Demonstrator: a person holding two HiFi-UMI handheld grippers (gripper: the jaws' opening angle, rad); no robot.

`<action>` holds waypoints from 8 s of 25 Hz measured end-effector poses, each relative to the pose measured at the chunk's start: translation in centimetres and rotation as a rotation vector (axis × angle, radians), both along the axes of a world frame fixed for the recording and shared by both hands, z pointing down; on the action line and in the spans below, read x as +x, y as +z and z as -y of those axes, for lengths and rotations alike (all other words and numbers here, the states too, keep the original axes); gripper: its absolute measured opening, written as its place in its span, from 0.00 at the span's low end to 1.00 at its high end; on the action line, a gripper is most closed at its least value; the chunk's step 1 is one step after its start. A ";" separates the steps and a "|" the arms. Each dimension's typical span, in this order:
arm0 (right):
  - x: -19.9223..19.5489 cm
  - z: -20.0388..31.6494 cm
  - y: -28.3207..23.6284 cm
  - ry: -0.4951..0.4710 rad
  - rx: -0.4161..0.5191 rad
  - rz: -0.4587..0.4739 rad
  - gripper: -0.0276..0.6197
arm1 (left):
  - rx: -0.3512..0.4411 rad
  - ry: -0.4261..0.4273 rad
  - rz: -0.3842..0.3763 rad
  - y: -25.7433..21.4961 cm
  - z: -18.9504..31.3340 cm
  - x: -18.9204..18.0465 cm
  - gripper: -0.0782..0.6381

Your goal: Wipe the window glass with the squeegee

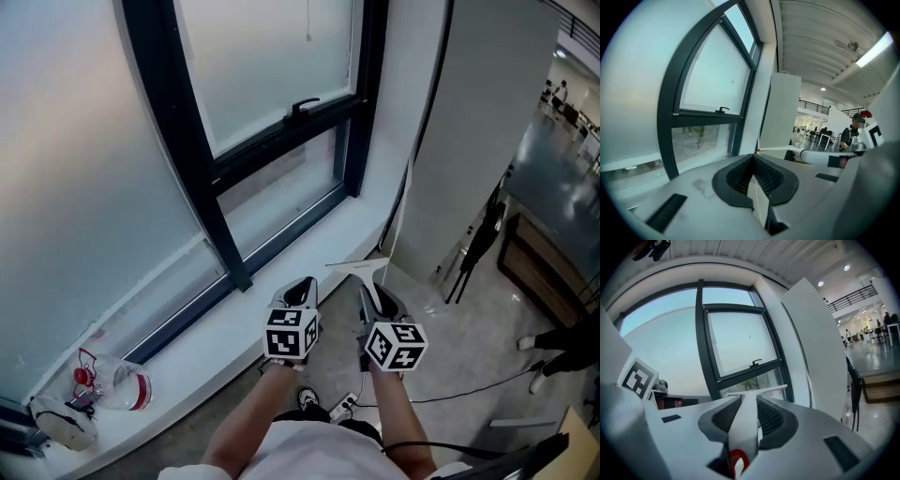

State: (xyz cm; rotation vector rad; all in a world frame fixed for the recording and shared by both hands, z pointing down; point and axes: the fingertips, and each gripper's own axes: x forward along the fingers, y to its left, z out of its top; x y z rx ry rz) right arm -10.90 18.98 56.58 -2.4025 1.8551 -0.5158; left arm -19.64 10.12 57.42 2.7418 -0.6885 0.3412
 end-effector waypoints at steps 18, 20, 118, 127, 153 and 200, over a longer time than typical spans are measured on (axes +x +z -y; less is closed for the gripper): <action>1.5 20.2 -7.3 -0.263 0.132 -0.061 0.18 | 0.098 -0.255 -0.029 -7.2 16.5 1.4 0.11; 2.7 23.1 -8.7 -0.287 0.160 -0.063 0.18 | 0.109 -0.290 -0.032 -8.0 18.8 2.0 0.11; -3.2 56.6 -37.4 -0.611 0.584 -0.236 0.18 | 0.421 -0.670 -0.166 -31.6 39.9 -1.0 0.11; -4.0 56.4 -31.8 -0.625 0.526 -0.229 0.18 | 0.337 -0.672 -0.148 -26.7 39.4 -1.0 0.11; -2.9 56.6 -11.8 -0.646 0.256 -0.141 0.18 | 0.087 -0.656 -0.079 -12.4 38.4 0.8 0.11; 3.9 54.8 -44.6 -0.620 0.716 -0.219 0.18 | 0.389 -0.570 -0.114 -32.0 43.7 6.3 0.11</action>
